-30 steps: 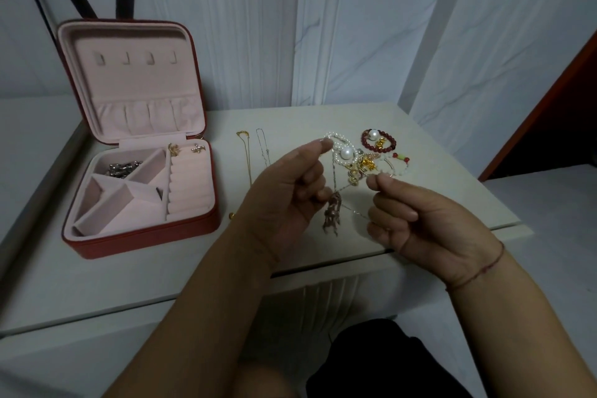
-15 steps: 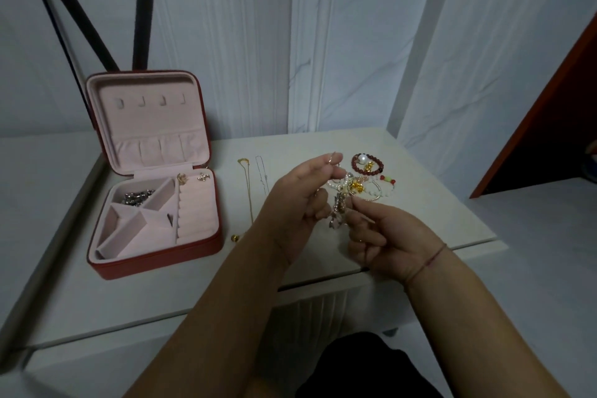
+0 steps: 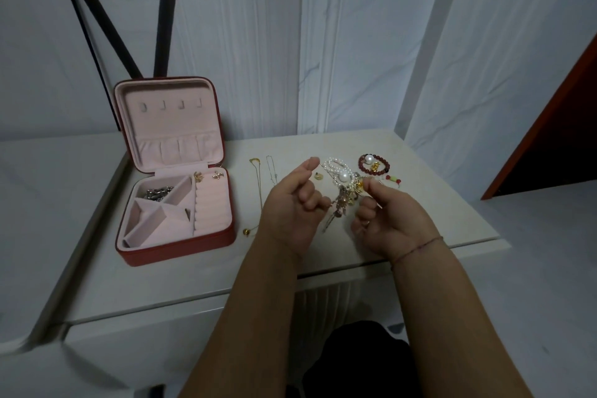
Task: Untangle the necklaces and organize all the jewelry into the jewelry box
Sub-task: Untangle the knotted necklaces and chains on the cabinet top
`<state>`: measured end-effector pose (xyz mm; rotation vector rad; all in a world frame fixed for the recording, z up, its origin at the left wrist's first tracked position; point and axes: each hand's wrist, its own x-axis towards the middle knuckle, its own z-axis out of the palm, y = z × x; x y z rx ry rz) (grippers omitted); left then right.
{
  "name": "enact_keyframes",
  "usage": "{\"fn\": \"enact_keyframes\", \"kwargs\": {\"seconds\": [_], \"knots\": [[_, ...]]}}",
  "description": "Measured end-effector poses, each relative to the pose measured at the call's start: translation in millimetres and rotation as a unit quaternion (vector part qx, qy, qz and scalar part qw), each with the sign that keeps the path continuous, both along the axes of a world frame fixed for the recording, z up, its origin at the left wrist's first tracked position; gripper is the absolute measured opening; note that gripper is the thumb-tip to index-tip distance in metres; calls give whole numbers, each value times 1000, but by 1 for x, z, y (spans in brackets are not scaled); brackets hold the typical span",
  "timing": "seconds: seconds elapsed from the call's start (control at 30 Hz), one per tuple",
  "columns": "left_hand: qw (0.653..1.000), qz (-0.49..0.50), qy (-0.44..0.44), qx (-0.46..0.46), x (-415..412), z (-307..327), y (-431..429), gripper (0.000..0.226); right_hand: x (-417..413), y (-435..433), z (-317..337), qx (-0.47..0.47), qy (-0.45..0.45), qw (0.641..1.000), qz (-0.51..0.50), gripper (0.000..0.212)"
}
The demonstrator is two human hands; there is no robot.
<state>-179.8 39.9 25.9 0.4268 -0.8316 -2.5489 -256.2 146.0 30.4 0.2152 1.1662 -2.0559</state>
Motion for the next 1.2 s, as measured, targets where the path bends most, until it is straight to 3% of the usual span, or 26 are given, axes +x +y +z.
{"fn": "enact_keyframes", "kwargs": {"seconds": [0.1, 0.2, 0.37, 0.47, 0.8, 0.9, 1.1, 1.2], "knots": [[1000, -13, 15, -5, 2, 1, -2, 23, 4, 0, -3, -10, 25, 999, 31, 22], [997, -33, 19, -71, -1, 3, -1, 27, 12, 1, -4, 21, 76, 993, 89, 17], [987, -37, 18, -155, -3, 5, 3, 25, 18, 10, -4, 80, 255, 948, 174, 7], [984, -27, 9, -174, -2, 5, 4, 24, 17, 13, -5, 127, 314, 931, 138, 12], [962, -5, -88, -259, 8, 4, -2, 28, 14, 14, -2, 89, 336, 938, 0, 17], [942, -17, -135, -308, 12, 1, -4, 21, 12, 13, -2, 67, 328, 941, -43, 21], [870, -33, -165, -463, 15, 5, 1, 15, 13, 12, -4, 50, 309, 949, -30, 23], [894, 12, -162, -418, 12, 4, 1, 17, 10, 13, -3, 29, 250, 968, -13, 21]]}}
